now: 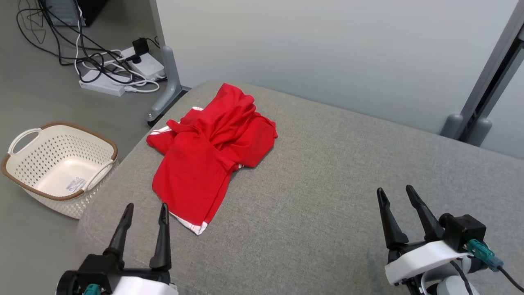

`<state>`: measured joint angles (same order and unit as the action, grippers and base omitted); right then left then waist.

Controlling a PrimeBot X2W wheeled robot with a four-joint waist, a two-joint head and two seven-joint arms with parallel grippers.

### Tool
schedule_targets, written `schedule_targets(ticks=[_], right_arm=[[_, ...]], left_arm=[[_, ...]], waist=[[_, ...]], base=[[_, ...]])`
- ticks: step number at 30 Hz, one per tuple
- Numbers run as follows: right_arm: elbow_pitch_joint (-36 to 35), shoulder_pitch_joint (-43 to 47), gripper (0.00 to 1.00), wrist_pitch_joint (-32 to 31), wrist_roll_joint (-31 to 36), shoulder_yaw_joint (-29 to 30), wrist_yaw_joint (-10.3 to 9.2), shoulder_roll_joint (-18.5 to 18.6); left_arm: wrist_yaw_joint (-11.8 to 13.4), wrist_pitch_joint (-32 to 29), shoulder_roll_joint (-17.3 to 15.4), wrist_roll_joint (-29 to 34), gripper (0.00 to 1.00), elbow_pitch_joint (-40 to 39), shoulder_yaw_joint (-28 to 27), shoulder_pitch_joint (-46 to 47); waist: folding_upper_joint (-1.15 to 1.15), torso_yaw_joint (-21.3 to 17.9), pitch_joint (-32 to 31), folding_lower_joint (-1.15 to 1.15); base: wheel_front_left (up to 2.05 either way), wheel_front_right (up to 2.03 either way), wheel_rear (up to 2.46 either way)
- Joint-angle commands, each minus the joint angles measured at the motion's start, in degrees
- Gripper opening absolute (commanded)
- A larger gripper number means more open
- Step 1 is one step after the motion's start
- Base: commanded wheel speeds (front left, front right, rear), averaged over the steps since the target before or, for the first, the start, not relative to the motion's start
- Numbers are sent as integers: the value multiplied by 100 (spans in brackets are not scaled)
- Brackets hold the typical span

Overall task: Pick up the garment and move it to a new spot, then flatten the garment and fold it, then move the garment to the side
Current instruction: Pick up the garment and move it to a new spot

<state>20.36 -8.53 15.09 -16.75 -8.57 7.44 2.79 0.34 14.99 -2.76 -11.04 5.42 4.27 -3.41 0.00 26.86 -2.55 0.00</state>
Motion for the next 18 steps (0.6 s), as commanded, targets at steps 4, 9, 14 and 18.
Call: schedule_targets(ticks=[4,9,14,18], right_arm=[[-199,-180,100,12,252,75,9,95],[-416,-438,100,12,343,80,9,245],[-651,-796,100,11,366,-73,9,462],[-779,-984,100,10,361,-129,9,587]], left_arm=[[41,21,-18,346,100,-161,-118,323],[-32,21,-22,444,100,-116,-311,730],[-301,20,-241,461,100,500,-623,1486],[-537,-121,-535,276,100,1510,-658,2360]], waist=[[0,-172,442,0],[0,-346,899,0],[0,-640,1476,0],[0,-865,1838,0]], base=[[0,0,0],[0,0,0],[0,0,0],[0,0,0]])
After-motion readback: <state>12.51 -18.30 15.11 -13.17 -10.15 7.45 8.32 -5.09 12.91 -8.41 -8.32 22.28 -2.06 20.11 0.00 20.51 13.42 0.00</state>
